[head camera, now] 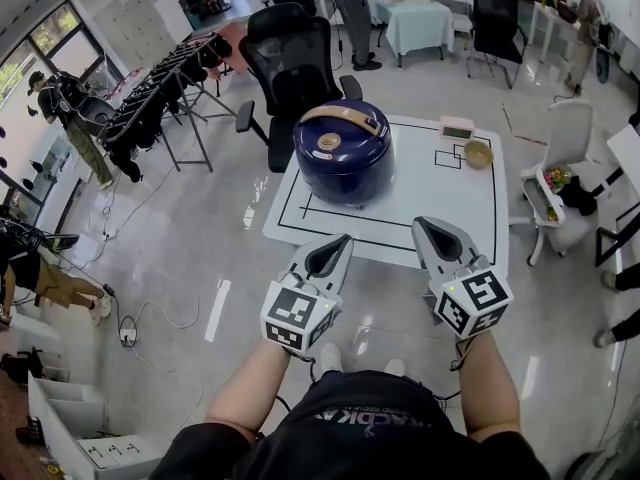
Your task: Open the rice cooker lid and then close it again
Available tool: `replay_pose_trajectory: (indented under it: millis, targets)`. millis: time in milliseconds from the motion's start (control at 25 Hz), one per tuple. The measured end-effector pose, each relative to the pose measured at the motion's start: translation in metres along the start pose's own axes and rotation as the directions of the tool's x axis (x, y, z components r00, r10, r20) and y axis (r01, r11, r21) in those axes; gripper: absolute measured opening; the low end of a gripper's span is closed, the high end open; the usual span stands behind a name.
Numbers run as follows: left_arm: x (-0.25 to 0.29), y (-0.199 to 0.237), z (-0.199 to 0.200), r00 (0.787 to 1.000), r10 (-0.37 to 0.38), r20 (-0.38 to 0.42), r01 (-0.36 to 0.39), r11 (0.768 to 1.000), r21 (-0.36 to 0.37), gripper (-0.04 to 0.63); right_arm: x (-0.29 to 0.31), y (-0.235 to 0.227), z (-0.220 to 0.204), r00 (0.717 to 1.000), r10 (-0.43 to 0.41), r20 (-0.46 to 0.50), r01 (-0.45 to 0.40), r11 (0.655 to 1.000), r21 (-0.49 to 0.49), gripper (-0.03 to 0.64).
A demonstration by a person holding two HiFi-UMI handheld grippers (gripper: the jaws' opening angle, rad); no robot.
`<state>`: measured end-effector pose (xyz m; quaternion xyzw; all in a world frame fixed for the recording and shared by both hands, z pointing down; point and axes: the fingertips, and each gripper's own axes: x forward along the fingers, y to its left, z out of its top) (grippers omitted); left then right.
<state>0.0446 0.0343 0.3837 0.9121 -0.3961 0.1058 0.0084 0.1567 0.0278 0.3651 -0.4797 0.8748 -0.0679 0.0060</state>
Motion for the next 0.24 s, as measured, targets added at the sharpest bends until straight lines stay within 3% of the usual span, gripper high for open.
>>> replay_pose_trajectory:
  millis: [240]
  targets:
    - [0.0044, -0.0011, 0.0010, 1.000, 0.007, 0.004, -0.007, 1.000, -0.012, 0.003, -0.0010, -0.0038, -0.0001, 1.000, 0.003, 0.000, -0.003, 1.000, 0.001, 0.000]
